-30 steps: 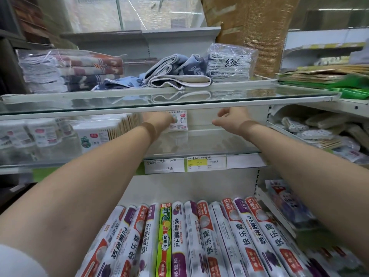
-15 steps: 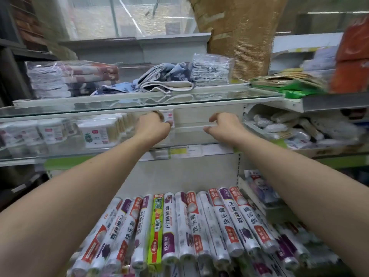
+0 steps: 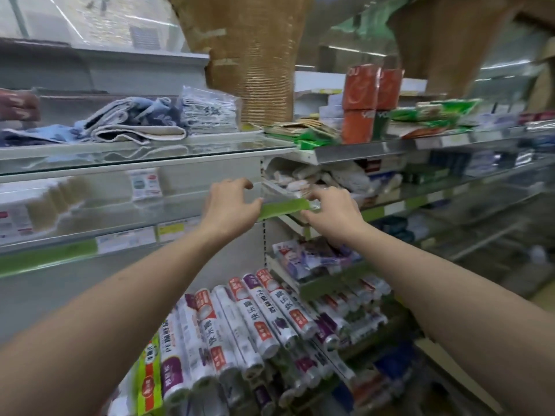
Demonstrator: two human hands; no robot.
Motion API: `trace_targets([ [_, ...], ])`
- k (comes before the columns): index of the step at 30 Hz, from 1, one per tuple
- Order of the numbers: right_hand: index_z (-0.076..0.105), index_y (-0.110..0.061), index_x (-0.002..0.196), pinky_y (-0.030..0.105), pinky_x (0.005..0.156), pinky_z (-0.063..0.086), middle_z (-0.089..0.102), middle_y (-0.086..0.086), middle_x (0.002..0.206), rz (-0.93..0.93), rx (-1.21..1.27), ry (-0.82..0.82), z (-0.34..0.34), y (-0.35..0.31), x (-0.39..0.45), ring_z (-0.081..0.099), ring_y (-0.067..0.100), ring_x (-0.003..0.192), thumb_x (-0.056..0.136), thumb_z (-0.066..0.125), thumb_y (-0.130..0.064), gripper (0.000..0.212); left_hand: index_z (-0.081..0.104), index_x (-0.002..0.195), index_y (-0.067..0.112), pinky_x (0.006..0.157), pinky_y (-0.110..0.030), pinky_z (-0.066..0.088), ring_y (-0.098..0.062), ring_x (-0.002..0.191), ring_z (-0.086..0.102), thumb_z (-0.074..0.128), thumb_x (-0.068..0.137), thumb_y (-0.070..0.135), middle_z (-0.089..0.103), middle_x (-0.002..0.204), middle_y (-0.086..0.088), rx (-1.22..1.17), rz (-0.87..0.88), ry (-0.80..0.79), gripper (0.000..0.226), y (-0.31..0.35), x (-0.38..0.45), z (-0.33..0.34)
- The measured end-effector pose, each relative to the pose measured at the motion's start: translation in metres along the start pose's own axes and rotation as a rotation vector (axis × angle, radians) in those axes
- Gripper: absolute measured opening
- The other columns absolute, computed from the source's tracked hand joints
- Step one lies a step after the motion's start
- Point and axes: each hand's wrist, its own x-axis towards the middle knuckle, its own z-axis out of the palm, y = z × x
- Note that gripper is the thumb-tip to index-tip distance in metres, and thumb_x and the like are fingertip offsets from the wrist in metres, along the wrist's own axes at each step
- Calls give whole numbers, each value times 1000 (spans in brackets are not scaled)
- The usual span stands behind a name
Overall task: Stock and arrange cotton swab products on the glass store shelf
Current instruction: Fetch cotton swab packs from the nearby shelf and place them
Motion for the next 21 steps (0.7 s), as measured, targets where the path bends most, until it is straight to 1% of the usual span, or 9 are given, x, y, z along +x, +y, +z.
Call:
trace_targets([
  [4,62,-25,129,46,95,50,62,7,125,68,-13,19,-14,44,-4,54,32,116,90,59,-50,47,63,132,16,105,-43,45,-32,127,53,63,92,40,63,133,-11,-13,74,-24,46,37,-2,28],
  [5,62,-25,128,46,94,50,63,7,122,86,-14,18,-18,69,-1,55,32,113,90,60,-50,46,63,132,16,104,-43,45,-32,127,53,63,92,39,63,133,-11,-15,95,-25,46,55,0,44],
  [6,63,-25,127,46,94,50,64,7,119,96,-17,18,-21,86,2,56,32,112,89,60,-50,46,63,131,17,104,-44,46,-31,126,53,63,91,39,63,133,-10,-19,107,-23,46,68,3,56],
  [9,65,-25,123,47,93,52,66,5,114,93,12,32,-21,105,7,58,30,109,86,62,-51,45,63,131,17,102,-44,47,-30,126,53,64,90,38,63,132,-9,-28,106,-31,46,81,9,69],
  [12,66,-24,115,44,86,56,68,3,104,82,20,13,-24,140,23,61,30,104,86,64,-51,40,65,127,16,100,-44,48,-31,123,55,62,88,39,66,128,-9,5,127,-16,45,105,22,98],
  [13,65,-23,116,44,84,57,68,4,103,77,16,2,-26,152,31,61,30,104,86,65,-50,40,64,127,16,100,-44,48,-32,122,54,62,88,40,66,127,-10,11,120,-11,46,114,26,108],
  [16,62,-21,128,44,87,56,68,4,114,81,34,2,-33,189,58,60,28,110,89,68,-47,48,61,131,17,102,-45,46,-33,122,52,61,89,42,63,127,-9,50,92,-16,49,139,40,136],
  [19,60,-21,131,44,88,56,67,5,119,76,81,-2,-34,218,83,60,28,112,89,68,-47,50,58,132,19,97,-43,47,-35,118,52,61,91,42,59,123,-10,93,49,-20,47,159,53,159],
  [21,58,-20,132,44,88,55,65,6,120,57,100,-1,-33,230,98,58,30,113,88,68,-47,52,54,137,19,94,-42,45,-36,118,52,62,93,43,57,125,-12,112,22,-19,51,169,61,168],
])
